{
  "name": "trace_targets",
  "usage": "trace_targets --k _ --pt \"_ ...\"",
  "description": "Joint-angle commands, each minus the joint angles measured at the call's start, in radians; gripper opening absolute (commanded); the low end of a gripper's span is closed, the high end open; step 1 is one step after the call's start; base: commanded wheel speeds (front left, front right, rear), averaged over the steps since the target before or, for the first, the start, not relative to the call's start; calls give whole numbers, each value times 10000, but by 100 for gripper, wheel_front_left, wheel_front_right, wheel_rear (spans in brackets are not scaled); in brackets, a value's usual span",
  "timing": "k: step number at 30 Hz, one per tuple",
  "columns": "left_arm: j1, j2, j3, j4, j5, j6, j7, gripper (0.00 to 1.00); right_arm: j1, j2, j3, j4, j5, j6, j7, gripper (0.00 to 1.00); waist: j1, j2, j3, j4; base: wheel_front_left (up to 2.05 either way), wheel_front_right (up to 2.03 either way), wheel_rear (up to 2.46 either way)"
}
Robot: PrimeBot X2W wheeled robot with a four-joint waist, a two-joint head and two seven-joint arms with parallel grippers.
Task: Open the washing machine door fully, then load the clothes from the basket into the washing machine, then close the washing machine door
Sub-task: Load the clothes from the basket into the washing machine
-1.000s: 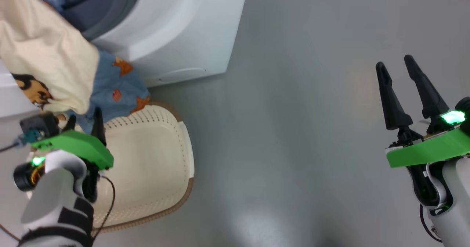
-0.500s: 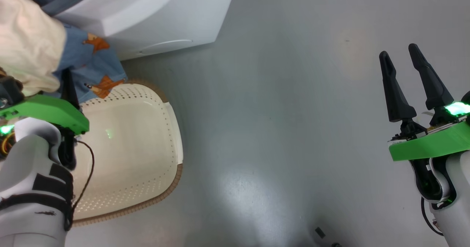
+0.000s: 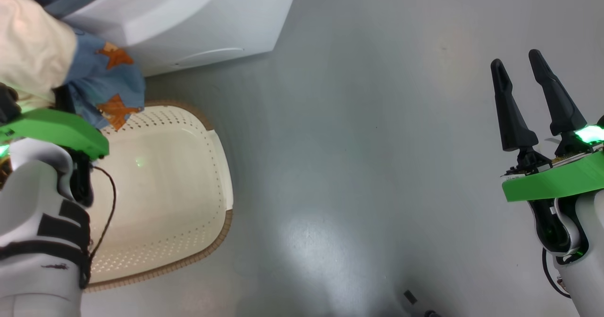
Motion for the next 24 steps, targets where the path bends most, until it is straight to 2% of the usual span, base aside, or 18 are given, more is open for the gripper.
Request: trace_targets --k 1,11,18,24 --pt "391 365 175 -216 54 -52 -132 0 207 -177 72 -179 4 44 -80 100 0 -1 -118 51 0 0 0" --pt "1216 291 326 -681 100 -316 -134 0 268 -76 254 -66 22 44 -80 100 0 -1 -766 314 0 0 0" --pt "2092 372 526 -2243 495 -371 -135 0 421 12 377 87 30 44 -80 100 0 -1 -1438 493 0 0 0" --pt "2168 410 576 -3116 752 -411 -135 0 513 53 454 133 57 44 -80 100 0 -1 -1664 528 0 0 0"
